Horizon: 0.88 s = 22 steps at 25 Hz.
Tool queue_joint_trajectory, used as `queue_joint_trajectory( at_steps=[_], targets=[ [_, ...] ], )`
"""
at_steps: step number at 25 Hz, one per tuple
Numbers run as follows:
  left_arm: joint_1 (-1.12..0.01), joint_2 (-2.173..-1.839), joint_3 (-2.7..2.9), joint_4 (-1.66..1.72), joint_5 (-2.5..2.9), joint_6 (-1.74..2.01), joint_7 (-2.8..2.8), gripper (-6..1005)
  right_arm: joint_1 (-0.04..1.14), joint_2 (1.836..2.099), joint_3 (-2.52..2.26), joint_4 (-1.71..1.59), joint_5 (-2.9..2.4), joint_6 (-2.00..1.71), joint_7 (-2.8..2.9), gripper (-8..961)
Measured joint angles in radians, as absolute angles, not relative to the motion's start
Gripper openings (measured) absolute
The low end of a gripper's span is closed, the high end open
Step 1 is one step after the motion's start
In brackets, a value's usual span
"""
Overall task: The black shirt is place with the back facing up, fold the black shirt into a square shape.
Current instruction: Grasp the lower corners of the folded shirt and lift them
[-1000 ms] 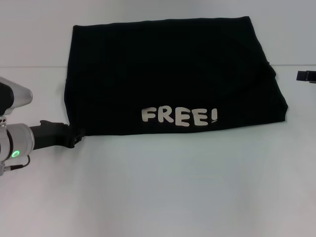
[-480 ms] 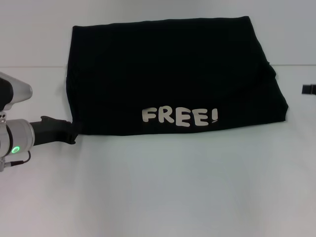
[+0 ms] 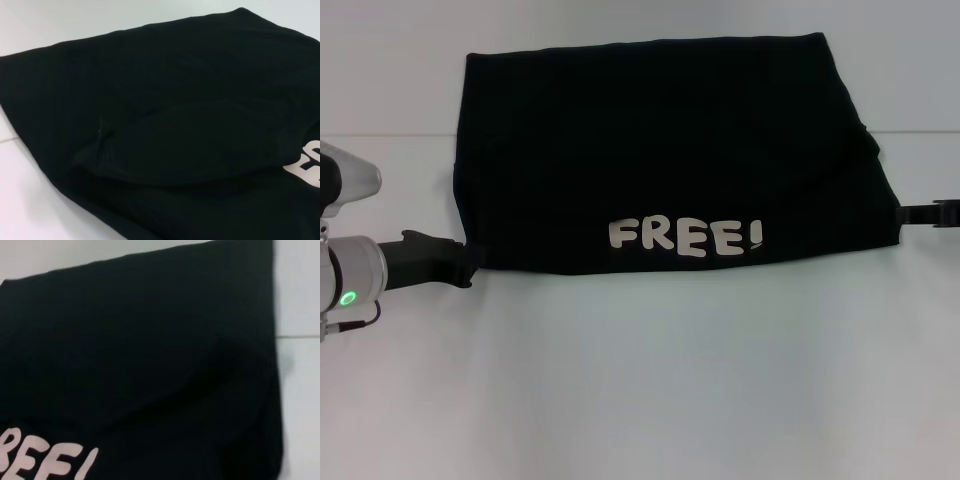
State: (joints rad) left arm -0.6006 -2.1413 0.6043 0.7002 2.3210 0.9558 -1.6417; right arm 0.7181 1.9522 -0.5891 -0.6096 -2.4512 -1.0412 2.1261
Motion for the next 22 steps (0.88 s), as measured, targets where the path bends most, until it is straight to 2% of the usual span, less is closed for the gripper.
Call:
queue_joint_trajectory(
  at_steps=[22],
  targets=[
    [-0.609,-2.139,0.604,0.697,2.321,0.945,-1.643,9,0.792,1.966,-0.629,-0.470,-2.447,-0.888,2.085,533]
  ],
)
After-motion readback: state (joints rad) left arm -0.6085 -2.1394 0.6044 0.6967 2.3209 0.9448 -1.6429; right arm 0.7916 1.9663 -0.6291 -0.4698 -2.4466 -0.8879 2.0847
